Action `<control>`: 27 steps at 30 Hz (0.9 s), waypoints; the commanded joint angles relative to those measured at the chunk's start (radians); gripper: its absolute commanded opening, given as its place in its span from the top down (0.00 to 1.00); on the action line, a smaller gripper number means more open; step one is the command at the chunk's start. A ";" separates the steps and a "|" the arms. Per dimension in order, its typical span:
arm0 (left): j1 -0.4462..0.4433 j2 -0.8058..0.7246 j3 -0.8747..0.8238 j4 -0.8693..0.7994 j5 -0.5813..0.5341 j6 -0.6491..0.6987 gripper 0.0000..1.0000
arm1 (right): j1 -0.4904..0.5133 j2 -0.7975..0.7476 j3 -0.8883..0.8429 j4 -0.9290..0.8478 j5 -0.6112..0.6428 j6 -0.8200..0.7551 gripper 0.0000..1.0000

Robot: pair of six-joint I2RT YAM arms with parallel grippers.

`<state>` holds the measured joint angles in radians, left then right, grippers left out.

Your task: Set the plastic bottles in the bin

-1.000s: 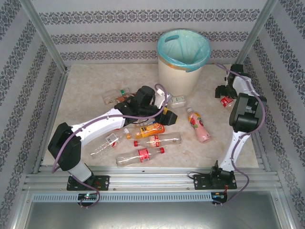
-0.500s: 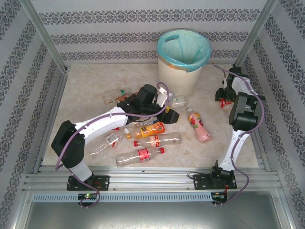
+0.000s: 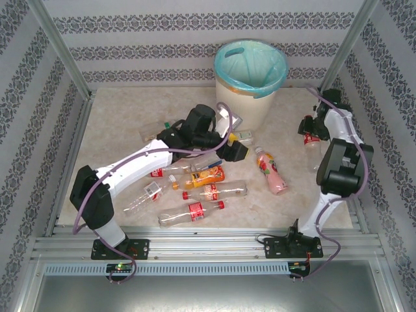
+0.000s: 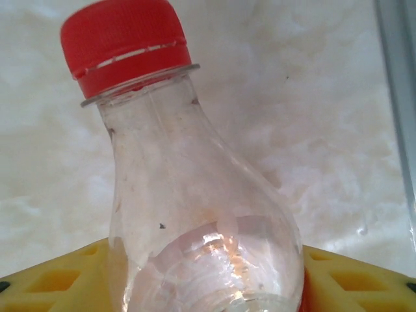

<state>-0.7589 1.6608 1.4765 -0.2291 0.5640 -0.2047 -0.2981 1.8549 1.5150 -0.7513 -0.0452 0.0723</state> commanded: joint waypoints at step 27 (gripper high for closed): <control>0.161 0.509 1.110 -0.290 -0.203 0.007 0.21 | 0.451 -0.484 0.171 0.529 0.101 0.056 0.56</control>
<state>-0.6186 2.1654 2.5423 -0.5312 0.3828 -0.1799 0.1253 1.3354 1.6123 -0.3588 0.0799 0.1501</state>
